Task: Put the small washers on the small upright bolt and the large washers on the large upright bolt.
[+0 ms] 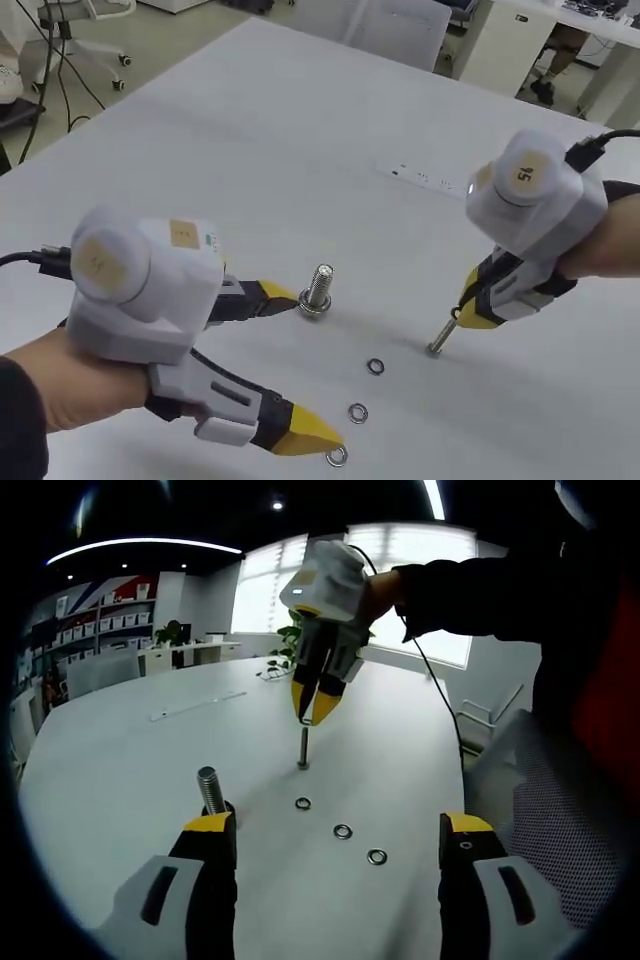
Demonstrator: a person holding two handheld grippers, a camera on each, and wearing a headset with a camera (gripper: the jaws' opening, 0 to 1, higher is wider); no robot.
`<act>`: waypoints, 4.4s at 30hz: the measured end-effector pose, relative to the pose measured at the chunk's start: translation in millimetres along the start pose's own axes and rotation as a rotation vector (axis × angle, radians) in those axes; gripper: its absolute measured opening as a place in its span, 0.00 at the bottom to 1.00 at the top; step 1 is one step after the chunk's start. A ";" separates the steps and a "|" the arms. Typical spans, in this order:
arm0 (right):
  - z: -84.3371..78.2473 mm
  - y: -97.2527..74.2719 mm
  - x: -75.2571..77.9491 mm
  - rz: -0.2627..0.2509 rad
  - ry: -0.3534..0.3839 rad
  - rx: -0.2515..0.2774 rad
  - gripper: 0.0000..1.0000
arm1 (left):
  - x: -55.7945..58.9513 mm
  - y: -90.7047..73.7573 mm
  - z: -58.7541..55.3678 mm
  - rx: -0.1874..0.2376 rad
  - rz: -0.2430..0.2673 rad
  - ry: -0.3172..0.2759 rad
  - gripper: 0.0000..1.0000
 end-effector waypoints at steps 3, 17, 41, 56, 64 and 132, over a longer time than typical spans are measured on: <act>-0.6 1.1 0.3 0.002 0.000 -0.002 0.13 | 0.7 0.2 0.1 0.000 -0.004 -0.002 0.85; -1.7 4.5 2.4 0.011 0.004 -0.004 0.13 | 2.4 0.2 0.0 -0.010 -0.014 -0.007 0.86; -1.8 22.4 0.1 0.037 0.020 0.006 0.13 | 0.5 -0.9 -1.8 -0.018 -0.008 -0.014 0.85; -4.9 50.6 -4.7 0.054 0.043 0.015 0.13 | -0.3 -1.5 -2.9 -0.023 -0.004 -0.014 0.84; -6.6 57.9 -4.3 0.048 0.051 0.022 0.14 | 0.0 -1.5 -3.6 -0.028 -0.004 -0.014 0.84; 14.1 27.3 -105.0 0.067 0.069 0.155 0.29 | 5.3 -12.8 8.2 -0.006 0.009 0.035 0.82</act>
Point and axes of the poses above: the centre of the closed fingertips' face, and the gripper's own axes: y roughly forward along the fingers, x roughly to its right, z roughly out of its top, the point moved 2 cm from there along -y, roughly backward along the fingers, and after that the axes turned 4 degrees about -y, right-handed, at the moved point
